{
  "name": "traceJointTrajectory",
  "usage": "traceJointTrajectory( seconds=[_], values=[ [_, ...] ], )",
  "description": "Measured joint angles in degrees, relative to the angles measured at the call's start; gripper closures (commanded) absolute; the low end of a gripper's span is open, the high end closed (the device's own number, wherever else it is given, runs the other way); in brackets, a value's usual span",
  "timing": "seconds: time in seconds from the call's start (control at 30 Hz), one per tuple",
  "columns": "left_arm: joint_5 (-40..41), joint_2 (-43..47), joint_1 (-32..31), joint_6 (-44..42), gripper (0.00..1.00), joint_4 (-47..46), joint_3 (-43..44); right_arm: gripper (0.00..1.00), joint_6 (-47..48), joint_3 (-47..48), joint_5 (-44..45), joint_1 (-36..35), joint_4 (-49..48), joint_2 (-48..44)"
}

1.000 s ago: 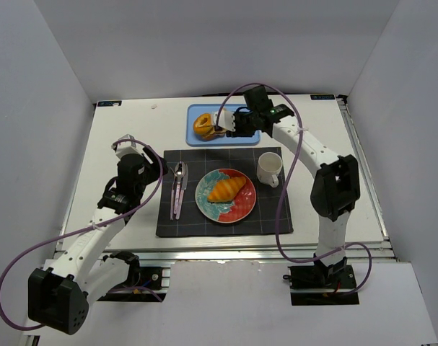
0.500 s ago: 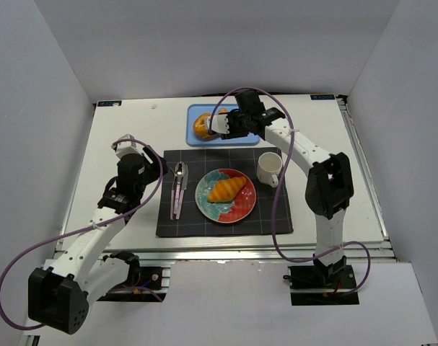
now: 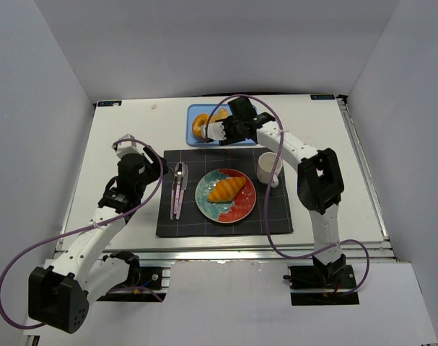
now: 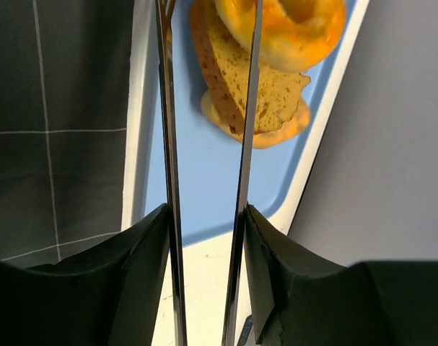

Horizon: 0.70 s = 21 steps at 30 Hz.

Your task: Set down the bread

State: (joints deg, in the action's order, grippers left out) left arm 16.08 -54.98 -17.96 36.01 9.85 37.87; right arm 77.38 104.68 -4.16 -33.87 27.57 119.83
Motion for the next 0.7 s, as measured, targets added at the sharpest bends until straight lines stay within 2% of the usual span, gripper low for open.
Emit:
traceJointTrajectory(
  seconds=[0.7],
  values=[
    [0.0, 0.0, 0.0, 0.0, 0.2, -0.9, 0.0, 0.52, 1.3, 0.0, 4.3, -0.4, -5.1, 1.1]
  ],
)
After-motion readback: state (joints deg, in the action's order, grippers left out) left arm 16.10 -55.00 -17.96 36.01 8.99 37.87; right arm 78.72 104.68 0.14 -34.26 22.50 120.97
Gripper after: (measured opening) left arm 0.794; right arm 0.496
